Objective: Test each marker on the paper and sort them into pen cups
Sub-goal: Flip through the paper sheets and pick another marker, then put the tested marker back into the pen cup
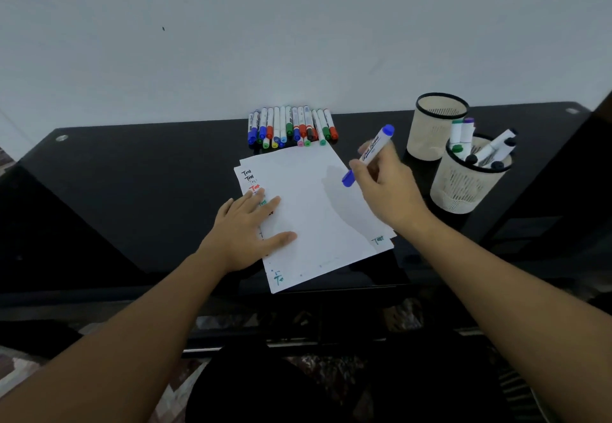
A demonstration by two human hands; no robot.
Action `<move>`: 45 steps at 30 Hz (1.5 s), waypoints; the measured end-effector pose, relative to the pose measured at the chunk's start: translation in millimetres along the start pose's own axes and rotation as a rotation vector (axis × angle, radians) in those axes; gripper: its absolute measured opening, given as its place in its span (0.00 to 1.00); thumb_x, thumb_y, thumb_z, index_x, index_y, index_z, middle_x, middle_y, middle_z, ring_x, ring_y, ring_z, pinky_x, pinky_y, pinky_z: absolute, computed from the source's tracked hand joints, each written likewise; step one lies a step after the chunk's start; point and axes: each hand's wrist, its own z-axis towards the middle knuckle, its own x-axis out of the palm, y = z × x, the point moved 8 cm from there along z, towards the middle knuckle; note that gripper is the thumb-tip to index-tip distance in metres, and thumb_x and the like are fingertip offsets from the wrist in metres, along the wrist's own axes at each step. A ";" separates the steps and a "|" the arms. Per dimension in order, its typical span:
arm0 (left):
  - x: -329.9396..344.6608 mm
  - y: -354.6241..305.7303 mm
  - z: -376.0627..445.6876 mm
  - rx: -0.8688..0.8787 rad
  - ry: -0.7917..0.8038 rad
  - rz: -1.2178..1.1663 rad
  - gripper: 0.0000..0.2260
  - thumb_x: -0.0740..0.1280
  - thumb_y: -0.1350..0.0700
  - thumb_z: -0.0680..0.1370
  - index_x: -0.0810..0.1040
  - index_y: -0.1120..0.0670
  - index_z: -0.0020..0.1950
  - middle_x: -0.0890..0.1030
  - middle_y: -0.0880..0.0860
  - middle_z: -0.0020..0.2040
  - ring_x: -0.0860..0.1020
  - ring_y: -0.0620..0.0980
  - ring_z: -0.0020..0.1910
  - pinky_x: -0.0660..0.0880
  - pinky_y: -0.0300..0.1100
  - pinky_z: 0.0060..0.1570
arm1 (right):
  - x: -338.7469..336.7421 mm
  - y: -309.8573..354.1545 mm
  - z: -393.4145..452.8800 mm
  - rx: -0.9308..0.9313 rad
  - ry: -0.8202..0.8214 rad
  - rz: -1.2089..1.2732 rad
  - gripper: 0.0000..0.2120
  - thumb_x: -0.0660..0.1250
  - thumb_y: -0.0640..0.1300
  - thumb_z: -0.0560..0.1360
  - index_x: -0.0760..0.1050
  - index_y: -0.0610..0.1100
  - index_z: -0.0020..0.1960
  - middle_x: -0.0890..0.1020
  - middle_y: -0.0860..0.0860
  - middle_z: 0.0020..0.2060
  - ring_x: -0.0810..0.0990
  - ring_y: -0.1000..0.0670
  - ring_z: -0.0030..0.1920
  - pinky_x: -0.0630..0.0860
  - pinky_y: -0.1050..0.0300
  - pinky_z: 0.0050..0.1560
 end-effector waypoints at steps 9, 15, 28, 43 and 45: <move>-0.8 1.9 -0.8 -0.014 -0.022 -0.046 0.47 0.48 0.16 0.68 0.56 0.39 0.81 0.51 0.44 0.83 0.46 0.45 0.82 0.43 0.53 0.80 | -112.7 4.8 -1.6 -0.088 -0.294 -0.297 0.14 0.62 0.54 0.84 0.71 0.43 0.55 0.78 0.54 0.37 0.76 0.53 0.36 0.67 0.54 0.36; -0.2 2.3 1.5 -0.012 -0.036 -0.046 0.46 0.50 0.17 0.69 0.57 0.39 0.81 0.51 0.45 0.83 0.48 0.46 0.82 0.44 0.54 0.80 | -168.0 -20.0 -1.5 0.020 -0.393 -0.355 0.13 0.62 0.54 0.84 0.67 0.44 0.52 0.76 0.54 0.37 0.76 0.50 0.38 0.69 0.53 0.40; -2.2 -2.7 0.9 -0.017 -0.038 -0.063 0.47 0.49 0.16 0.67 0.58 0.38 0.81 0.53 0.43 0.83 0.49 0.46 0.82 0.44 0.53 0.80 | -174.9 -57.7 -3.2 0.207 -0.251 -0.392 0.11 0.64 0.58 0.81 0.72 0.51 0.50 0.79 0.57 0.39 0.81 0.46 0.46 0.79 0.38 0.52; -1.6 -2.2 2.5 -0.019 -0.035 -0.065 0.47 0.50 0.16 0.67 0.58 0.38 0.81 0.53 0.43 0.83 0.49 0.46 0.82 0.45 0.53 0.80 | -172.1 -60.5 2.5 0.228 -0.215 -0.535 0.13 0.64 0.61 0.80 0.75 0.53 0.46 0.79 0.55 0.42 0.80 0.47 0.52 0.71 0.44 0.55; -1.7 -3.1 2.0 -0.018 -0.037 -0.070 0.47 0.50 0.16 0.67 0.58 0.38 0.81 0.53 0.43 0.83 0.49 0.46 0.82 0.45 0.53 0.80 | -174.6 -61.5 2.6 0.247 -0.222 -0.523 0.15 0.65 0.65 0.78 0.80 0.54 0.51 0.81 0.53 0.49 0.79 0.47 0.56 0.69 0.44 0.57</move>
